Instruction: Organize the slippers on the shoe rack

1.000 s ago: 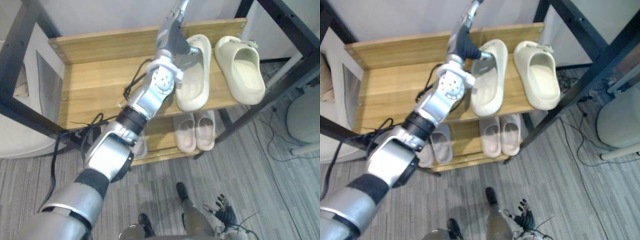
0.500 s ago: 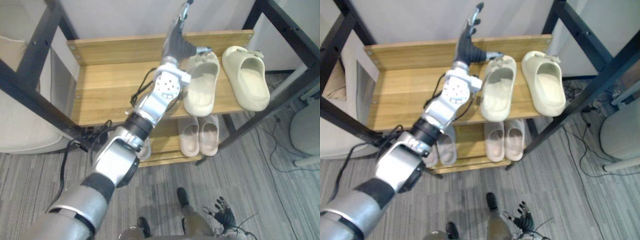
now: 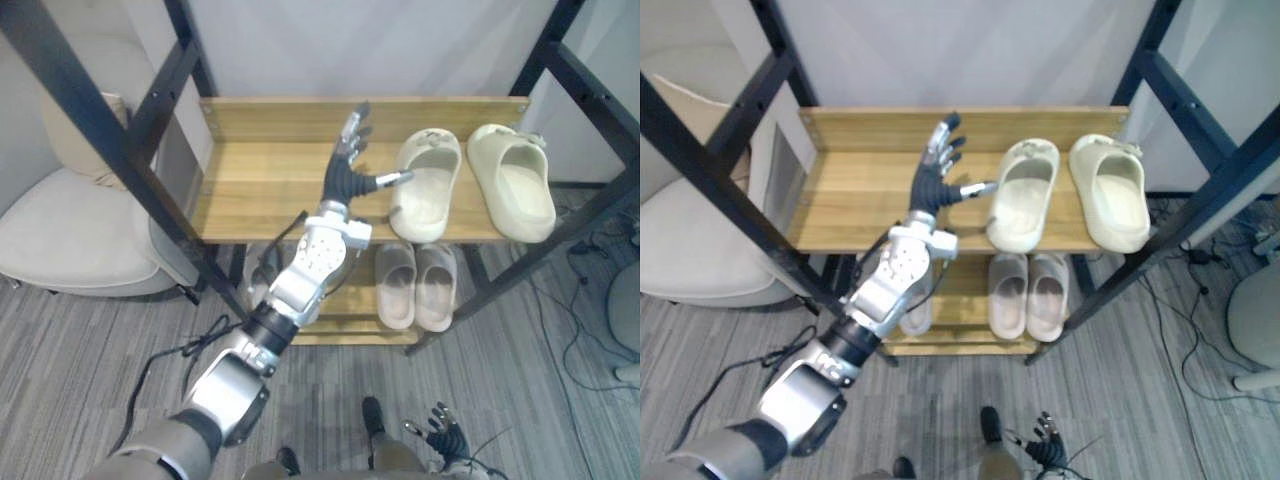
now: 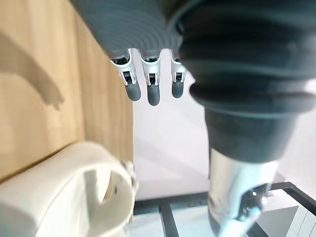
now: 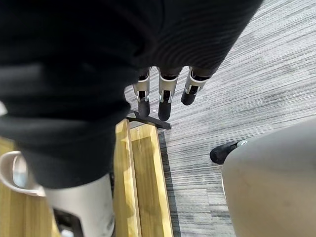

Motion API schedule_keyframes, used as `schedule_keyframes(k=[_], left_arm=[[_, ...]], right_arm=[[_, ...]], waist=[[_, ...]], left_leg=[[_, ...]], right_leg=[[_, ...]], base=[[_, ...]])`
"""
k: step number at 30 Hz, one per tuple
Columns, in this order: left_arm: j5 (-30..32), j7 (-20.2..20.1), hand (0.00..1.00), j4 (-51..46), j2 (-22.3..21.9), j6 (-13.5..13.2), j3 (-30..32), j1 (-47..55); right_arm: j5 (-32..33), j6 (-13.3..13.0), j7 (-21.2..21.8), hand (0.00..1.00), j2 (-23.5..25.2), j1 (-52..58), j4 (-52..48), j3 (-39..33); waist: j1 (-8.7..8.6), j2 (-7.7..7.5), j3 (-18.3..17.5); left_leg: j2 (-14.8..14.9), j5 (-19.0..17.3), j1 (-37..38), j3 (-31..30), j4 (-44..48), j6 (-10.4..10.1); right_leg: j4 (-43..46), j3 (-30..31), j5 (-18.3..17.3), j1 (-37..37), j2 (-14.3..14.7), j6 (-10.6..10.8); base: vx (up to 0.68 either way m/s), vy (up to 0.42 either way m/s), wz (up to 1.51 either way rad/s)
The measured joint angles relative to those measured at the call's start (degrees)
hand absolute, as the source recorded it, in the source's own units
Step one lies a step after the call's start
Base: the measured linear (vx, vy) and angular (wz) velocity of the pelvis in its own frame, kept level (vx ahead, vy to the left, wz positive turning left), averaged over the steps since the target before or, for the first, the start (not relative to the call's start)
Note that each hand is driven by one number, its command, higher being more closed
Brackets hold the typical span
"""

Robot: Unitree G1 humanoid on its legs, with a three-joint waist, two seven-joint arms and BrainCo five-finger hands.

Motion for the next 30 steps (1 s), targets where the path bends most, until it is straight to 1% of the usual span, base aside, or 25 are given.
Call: schedule_keyframes(k=[3, 5, 6, 9, 13, 16, 22, 24, 27, 30], left_arm=[[-1.63, -1.63, 0.00, -0.35, -0.05, -0.11, -0.41, 1.71], [-2.30, -2.32, 0.00, -1.40, -0.06, -0.11, -1.63, 3.23], [-2.80, -3.29, 0.00, -1.88, -0.39, -0.13, -2.88, 4.45], [-3.25, -4.78, 0.00, -1.84, -0.56, -0.17, -3.88, 7.58], [-3.84, -5.15, 0.00, -1.09, -0.42, -0.45, -3.94, 10.22], [-4.03, -5.92, 0.00, -1.07, -0.41, -0.94, -4.03, 10.48], [-4.23, -6.18, 0.00, -0.41, -0.44, -1.56, -4.97, 10.42], [-4.23, -6.89, 0.00, 0.27, -0.53, -2.04, -5.32, 10.30], [-4.25, -7.07, 0.00, 2.28, -0.65, -2.15, -6.70, 8.42], [-4.26, -6.98, 0.00, 5.11, -1.90, -2.10, -6.85, 6.14]], right_arm=[[0.05, 0.14, 0.00, 0.00, -0.02, -1.29, 2.06, -0.27], [0.09, 0.15, 0.00, 0.00, -0.05, -1.37, 2.33, -0.29], [0.61, 0.13, 0.00, 0.00, -0.06, -1.44, 2.82, -0.29], [1.73, 0.59, -0.07, 0.00, -0.27, -3.78, 6.64, -0.31], [1.73, 0.81, -0.11, 0.00, -0.61, -5.47, 8.90, -0.28], [1.73, 1.01, -0.35, 0.00, -0.65, -6.84, 11.05, -0.26], [1.73, 1.46, -1.03, 0.00, -1.31, -7.41, 11.28, -0.17], [1.73, 1.46, -1.20, 0.00, -1.62, -7.78, 12.14, 0.10], [1.75, 1.56, -1.24, 0.00, -2.15, -8.46, 13.38, 0.23], [1.75, 1.56, -1.27, 0.00, -2.30, -8.66, 13.38, 0.22]], waist=[[0.09, 0.07, -0.08], [0.10, 0.19, -0.15], [0.08, 0.29, -0.36], [0.03, 0.22, -0.96], [0.04, 0.45, -1.03], [0.02, 0.47, -1.03], [-0.31, 0.71, -1.00], [-0.40, 0.72, -1.00], [-0.49, 0.74, -0.97], [-0.91, 0.75, -0.96]], left_leg=[[-0.09, 0.16, 0.05, -0.18, -0.03, -0.02], [-0.13, 0.23, 0.08, -0.50, -0.10, -0.02], [-0.26, 0.43, 0.09, -1.07, -0.20, 0.02], [-0.81, 1.37, 1.04, -1.42, -2.34, -0.07], [-0.96, 1.85, 2.26, -1.95, -3.70, -0.31], [-1.05, 2.07, 2.30, -2.39, -4.13, -0.31], [-1.50, 2.83, 3.36, -3.02, -6.04, -0.24], [-1.52, 2.91, 3.37, -3.20, -6.17, -0.26], [-1.75, 3.35, 3.75, -3.29, -7.03, -0.18], [-1.91, 3.59, 4.01, -3.30, -7.67, -0.12]], right_leg=[[-0.24, -0.11, 0.05, 0.23, -0.04, 0.03], [-0.39, -0.47, 0.07, 0.46, -0.04, 0.04], [-0.41, -1.06, 0.08, 0.66, -0.13, 0.06], [-1.69, -1.77, 0.58, 1.51, -0.29, -0.12], [-2.08, -2.68, 0.55, 2.55, -0.08, -0.30], [-2.12, -2.99, 0.51, 2.58, -0.08, -0.38], [-2.53, -3.33, 0.39, 2.88, -0.18, -0.54], [-2.54, -3.47, 0.39, 2.88, -0.18, -0.55], [-2.55, -3.54, 0.39, 2.91, -0.27, -0.54], [-2.55, -3.55, 0.39, 2.91, -0.31, -0.54]], base=[[-0.02, -0.011, 0.03], [0.00, -0.017, 0.11], [0.01, -0.023, 0.20], [0.01, -0.013, 0.08], [0.01, -0.011, 0.05], [-0.01, -0.025, 0.06], [-0.01, -0.009, 0.02], [-0.01, -0.013, 0.02], [0.00, 0.000, 0.00], [0.00, 0.000, 0.00]])
